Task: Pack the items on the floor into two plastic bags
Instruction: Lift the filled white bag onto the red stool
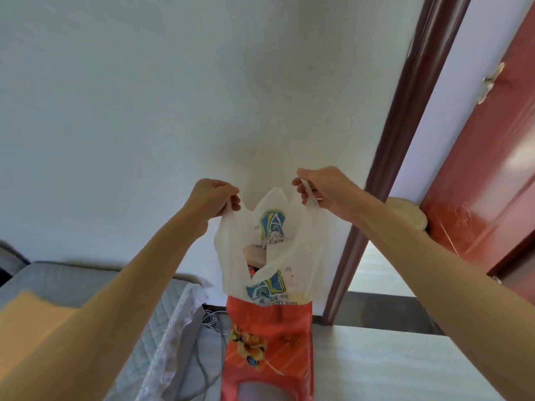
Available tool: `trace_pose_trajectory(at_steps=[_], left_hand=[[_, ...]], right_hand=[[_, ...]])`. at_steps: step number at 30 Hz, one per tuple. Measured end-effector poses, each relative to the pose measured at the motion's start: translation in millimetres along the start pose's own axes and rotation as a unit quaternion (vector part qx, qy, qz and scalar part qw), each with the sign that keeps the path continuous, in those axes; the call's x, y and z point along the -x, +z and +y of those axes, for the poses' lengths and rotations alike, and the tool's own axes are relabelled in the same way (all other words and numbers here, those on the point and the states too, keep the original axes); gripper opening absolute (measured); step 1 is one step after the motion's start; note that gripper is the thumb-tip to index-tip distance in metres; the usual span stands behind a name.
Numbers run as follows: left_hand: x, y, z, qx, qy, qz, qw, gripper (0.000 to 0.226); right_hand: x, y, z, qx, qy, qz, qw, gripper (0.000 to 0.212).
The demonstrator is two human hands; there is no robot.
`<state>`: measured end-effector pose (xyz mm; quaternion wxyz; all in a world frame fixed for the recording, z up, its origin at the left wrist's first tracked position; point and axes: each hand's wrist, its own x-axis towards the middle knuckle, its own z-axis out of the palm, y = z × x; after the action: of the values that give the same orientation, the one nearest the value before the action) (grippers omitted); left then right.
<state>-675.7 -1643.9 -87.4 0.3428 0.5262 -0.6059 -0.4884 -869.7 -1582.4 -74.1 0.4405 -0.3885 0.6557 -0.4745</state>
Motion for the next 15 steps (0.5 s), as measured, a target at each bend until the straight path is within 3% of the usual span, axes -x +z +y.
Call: trace_pose_trajectory(at_steps=[8, 12, 15], left_hand=[[-74.4, 35.7, -56.1, -0.084, -0.088, -0.068, 0.99, 0.012], [-103.1, 47.5, -73.4, -0.071, -0.087, -0.067, 0.991, 0.007], [-112.0, 60.1, -86.7, -0.081, -0.083, -0.103, 0.988, 0.033]], right_hand=[[-89.0, -3.5, 63.1, 0.053, 0.095, 0.013, 0.994, 0.02], [-115.4, -7.8, 75.0, 0.039, 0.105, 0.034, 0.993, 0.018], [-123.4, -7.4, 81.4, 0.054, 0.098, 0.037, 0.993, 0.018]])
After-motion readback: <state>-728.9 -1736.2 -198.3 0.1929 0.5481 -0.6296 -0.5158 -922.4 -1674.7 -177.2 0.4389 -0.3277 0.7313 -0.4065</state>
